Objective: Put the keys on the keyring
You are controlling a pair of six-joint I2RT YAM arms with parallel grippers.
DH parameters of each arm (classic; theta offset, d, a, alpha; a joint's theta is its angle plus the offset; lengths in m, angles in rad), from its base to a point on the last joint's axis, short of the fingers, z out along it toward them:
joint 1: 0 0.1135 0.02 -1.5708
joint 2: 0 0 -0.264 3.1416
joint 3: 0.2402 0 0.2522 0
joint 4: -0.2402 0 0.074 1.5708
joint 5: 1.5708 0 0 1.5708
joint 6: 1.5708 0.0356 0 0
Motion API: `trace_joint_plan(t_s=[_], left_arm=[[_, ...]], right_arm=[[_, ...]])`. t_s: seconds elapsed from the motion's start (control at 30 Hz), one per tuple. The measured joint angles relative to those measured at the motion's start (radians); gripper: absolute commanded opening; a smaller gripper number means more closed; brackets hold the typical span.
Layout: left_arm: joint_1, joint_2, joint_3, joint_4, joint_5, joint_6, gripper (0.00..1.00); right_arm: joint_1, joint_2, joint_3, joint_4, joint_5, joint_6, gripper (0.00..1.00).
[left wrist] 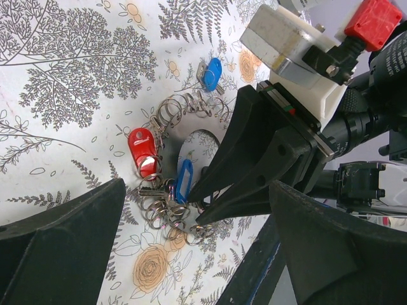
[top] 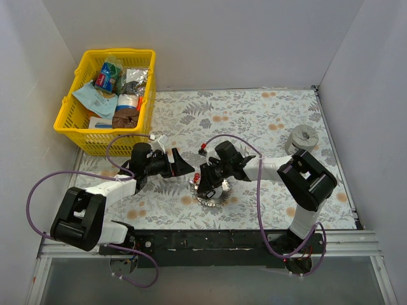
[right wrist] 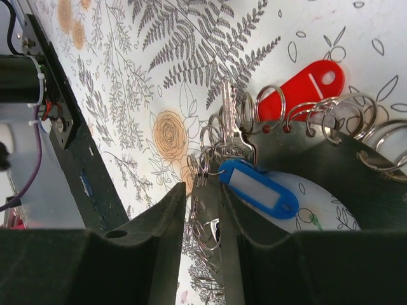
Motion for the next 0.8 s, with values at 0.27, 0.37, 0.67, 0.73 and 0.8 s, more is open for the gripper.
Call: trace_joint_plan(t_s=[0.27,0.37,0.67,0.73,0.8], left_arm=[[0.0,0.005,0.0,0.002,0.001,0.0,0.96],[0.0,0.008,0.0,0.003,0.001,0.0,0.95],[0.0,0.013,0.0,0.005,0.005,0.004,0.95],[0.0,0.013,0.0,0.006,0.005,0.004,0.95],[0.0,0.015,0.0,0.006,0.006,0.005,0.95]], right_arm=[[0.0,0.019,0.026,0.005,-0.011,0.003,0.34],[0.0,0.038,0.029,0.005,-0.015,0.006,0.34],[0.002,0.047,0.034,0.021,-0.053,0.008,0.33],[0.002,0.046,0.034,0.051,-0.079,0.01,0.33],[0.002,0.037,0.024,0.091,-0.102,0.014,0.33]])
